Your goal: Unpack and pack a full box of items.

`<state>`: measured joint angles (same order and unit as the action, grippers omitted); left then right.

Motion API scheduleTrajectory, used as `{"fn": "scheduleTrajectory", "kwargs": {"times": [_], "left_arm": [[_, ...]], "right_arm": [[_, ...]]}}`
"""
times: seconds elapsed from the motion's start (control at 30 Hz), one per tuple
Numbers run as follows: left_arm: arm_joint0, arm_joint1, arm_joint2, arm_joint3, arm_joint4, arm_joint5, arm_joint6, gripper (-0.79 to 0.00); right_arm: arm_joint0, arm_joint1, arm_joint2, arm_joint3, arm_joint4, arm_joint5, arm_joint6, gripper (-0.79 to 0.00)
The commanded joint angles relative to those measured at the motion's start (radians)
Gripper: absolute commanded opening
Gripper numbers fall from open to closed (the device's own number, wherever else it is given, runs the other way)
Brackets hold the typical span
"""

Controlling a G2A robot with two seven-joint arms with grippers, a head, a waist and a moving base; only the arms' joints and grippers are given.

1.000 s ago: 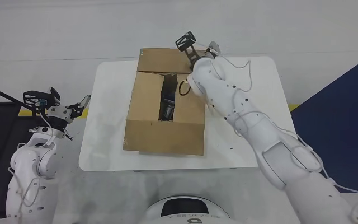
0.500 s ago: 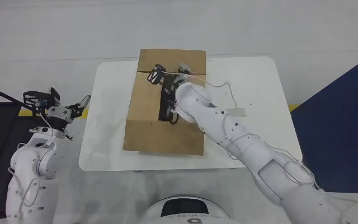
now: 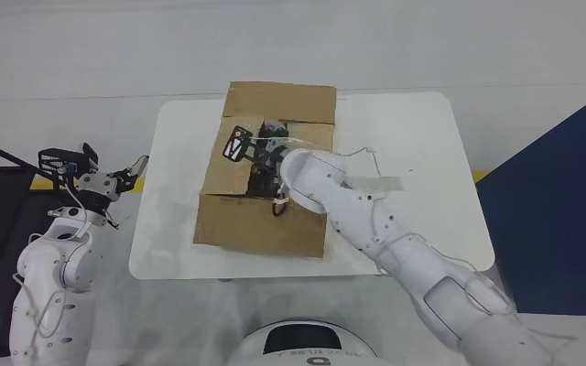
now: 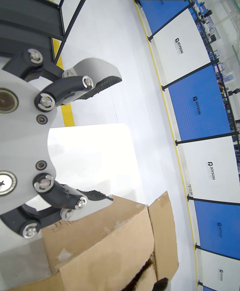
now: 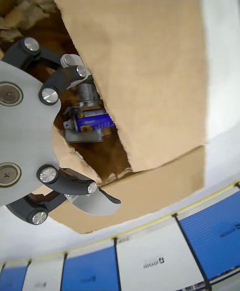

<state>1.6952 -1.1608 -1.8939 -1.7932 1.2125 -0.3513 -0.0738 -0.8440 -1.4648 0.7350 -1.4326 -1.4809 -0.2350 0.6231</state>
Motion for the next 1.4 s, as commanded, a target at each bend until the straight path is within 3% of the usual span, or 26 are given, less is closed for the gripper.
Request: {"fn": "scheduleTrajectory", "kwargs": {"times": [0.0, 0.13, 0.3, 0.4, 0.57, 0.77, 0.93, 1.07, 1.17, 1.27, 1.37], "left_arm": [[0.000, 0.000, 0.000, 0.000, 0.000, 0.000, 0.000, 0.000], [0.000, 0.000, 0.000, 0.000, 0.000, 0.000, 0.000, 0.000], [0.000, 0.000, 0.000, 0.000, 0.000, 0.000, 0.000, 0.000], [0.000, 0.000, 0.000, 0.000, 0.000, 0.000, 0.000, 0.000], [0.006, -0.001, -0.022, 0.009, -0.023, 0.025, 0.022, 0.000], [0.075, -0.004, -0.140, -0.015, -0.114, 0.056, 0.089, 0.000], [0.104, -0.002, -0.190, -0.074, -0.132, 0.029, 0.064, 0.000], [0.061, 0.007, -0.157, -0.140, -0.065, -0.021, -0.012, 0.000], [0.007, 0.015, -0.114, -0.187, -0.003, -0.051, -0.063, 0.000], [-0.060, 0.021, -0.059, -0.214, 0.028, -0.075, -0.122, 0.000], [-0.141, 0.027, 0.012, -0.222, 0.071, -0.103, -0.208, 0.000]], "right_arm": [[-0.024, 0.006, 0.044, -0.034, 0.063, -0.008, -0.058, 0.000], [-0.046, 0.006, 0.052, -0.062, 0.049, 0.011, -0.087, 0.000], [0.006, -0.041, -0.066, -0.003, -0.027, 0.147, -0.083, 0.000], [0.071, -0.097, -0.162, 0.086, -0.058, 0.268, -0.093, 0.000], [0.181, -0.215, -0.271, 0.290, 0.029, 0.406, -0.139, 0.000], [0.275, -0.357, -0.382, 0.557, 0.082, 0.390, -0.051, 0.000], [0.299, -0.417, -0.355, 0.632, 0.155, 0.408, -0.123, 0.000], [0.270, -0.397, -0.284, 0.562, 0.169, 0.435, -0.200, 0.000], [0.196, -0.335, -0.192, 0.406, 0.090, 0.487, -0.232, 0.000], [0.031, -0.240, -0.043, 0.128, -0.064, 0.502, -0.208, 0.000], [-0.245, -0.142, 0.180, -0.280, -0.219, 0.378, -0.156, 0.000]]}}
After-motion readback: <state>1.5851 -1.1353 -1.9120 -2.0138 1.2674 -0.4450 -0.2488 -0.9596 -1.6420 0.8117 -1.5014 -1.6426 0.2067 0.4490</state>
